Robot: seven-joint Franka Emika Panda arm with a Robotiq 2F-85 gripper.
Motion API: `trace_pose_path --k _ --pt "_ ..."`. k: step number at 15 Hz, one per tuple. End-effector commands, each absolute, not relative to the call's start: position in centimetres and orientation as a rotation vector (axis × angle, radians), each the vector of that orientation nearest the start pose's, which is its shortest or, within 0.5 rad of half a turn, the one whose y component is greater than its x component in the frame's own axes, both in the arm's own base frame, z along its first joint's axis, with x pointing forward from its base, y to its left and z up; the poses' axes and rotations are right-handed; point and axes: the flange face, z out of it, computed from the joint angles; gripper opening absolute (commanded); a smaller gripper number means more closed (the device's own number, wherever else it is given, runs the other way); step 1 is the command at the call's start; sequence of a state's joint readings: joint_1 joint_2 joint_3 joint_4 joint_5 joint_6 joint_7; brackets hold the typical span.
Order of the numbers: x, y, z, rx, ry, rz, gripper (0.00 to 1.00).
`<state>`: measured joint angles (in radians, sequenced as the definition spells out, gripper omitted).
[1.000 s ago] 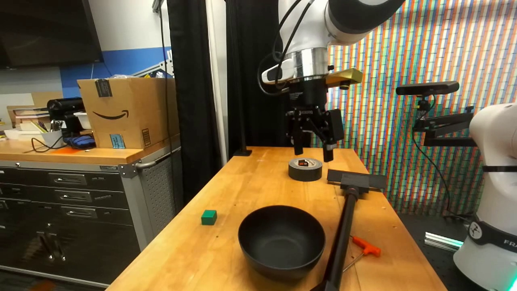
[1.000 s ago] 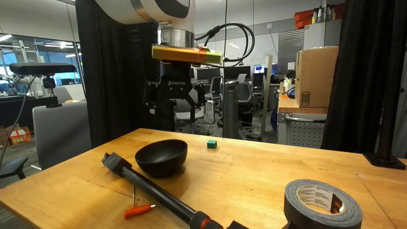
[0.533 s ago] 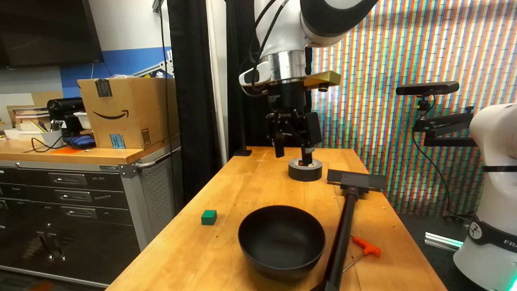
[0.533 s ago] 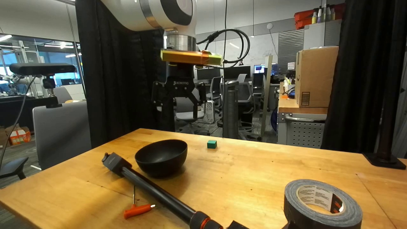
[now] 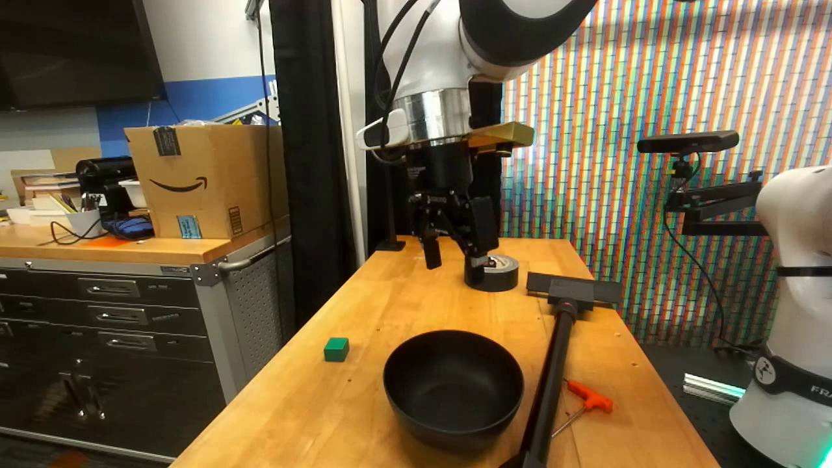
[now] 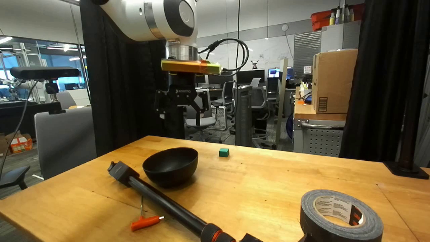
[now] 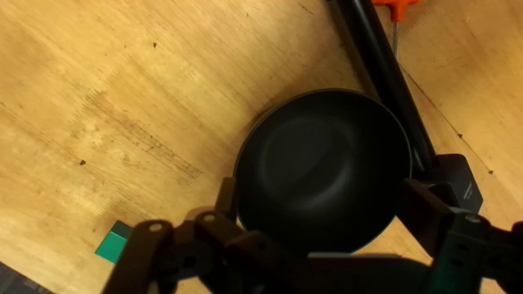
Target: Move the black bowl to the right
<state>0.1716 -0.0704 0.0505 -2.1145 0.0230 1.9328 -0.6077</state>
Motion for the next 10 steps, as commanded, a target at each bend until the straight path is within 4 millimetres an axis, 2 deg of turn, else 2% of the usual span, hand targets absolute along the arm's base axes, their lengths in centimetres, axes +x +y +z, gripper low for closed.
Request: trace_pose_path --k 1,5,6,10 --pt "51.0 12.3 44.1 -2.839 -1.258 0.147 1.0" --pt "51.0 11.2 42.8 -2.82 -1.256 0.158 1.0" --pt "50.7 10.1 42.0 -2.816 -1.252 0.165 1.0" --pt "50.6 8.4 39.0 -2.816 -1.246 0.219 1.0"
